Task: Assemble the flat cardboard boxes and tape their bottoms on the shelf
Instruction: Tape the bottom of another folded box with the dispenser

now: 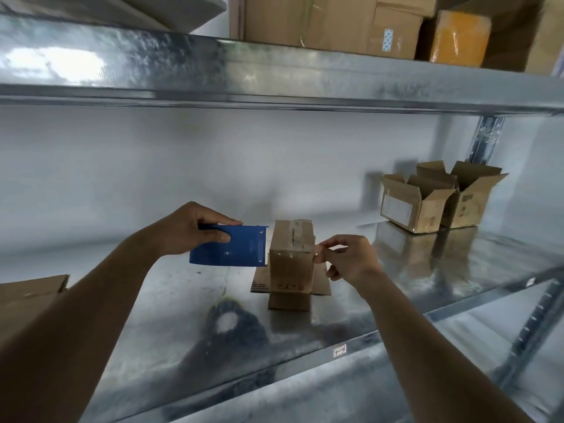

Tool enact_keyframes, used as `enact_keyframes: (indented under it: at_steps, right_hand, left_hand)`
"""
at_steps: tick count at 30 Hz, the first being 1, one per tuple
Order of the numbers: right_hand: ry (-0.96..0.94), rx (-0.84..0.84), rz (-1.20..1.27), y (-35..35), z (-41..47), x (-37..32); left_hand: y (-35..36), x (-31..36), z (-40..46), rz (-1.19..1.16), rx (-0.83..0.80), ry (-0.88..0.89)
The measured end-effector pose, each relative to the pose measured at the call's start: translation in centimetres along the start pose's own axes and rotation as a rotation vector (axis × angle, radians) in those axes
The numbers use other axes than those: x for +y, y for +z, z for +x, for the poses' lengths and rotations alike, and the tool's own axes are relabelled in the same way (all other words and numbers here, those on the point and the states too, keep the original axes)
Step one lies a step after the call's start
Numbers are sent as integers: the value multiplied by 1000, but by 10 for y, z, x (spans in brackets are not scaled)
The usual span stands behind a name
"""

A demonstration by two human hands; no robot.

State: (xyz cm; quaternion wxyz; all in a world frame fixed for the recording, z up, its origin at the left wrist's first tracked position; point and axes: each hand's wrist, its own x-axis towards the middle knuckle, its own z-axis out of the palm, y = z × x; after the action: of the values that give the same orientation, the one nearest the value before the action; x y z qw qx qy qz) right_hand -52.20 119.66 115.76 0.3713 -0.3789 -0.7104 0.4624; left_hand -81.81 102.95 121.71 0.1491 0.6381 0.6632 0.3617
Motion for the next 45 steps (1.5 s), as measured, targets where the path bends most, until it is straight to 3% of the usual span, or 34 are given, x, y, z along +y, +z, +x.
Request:
enact_keyframes:
  at_steps: [8, 14, 19, 25, 28, 30, 31, 34, 37, 45]
  right_hand:
    - [-17, -123, 141, -2, 5, 11]
    - [199, -339, 452, 11, 11, 31]
    - [263, -252, 669, 24, 10, 50]
    - [341, -285, 780, 24, 13, 47]
    - [144, -42, 577, 27, 16, 37]
    - [-118, 238, 271, 32, 20, 33]
    - [-283, 297, 122, 34, 21, 31]
    - [-701, 133, -325, 40, 29, 32]
    - [-686, -12, -566, 46, 31, 34]
    - [-706, 1, -563, 46, 34, 39]
  left_hand:
    - [10, -3, 5, -3, 6, 11]
    - [11, -5, 13, 2, -7, 20]
    - [11, -9, 16, -8, -6, 24]
    - [8, -15, 19, -20, -10, 3]
    - [8, -15, 21, -29, -2, 4]
    - [8, -16, 23, -37, -7, 8]
    - [8, -16, 23, -48, -13, 11]
    - [8, -15, 24, -65, -14, 25]
    - [9, -18, 24, -69, -23, 28]
    - [10, -37, 10, -100, 47, -17]
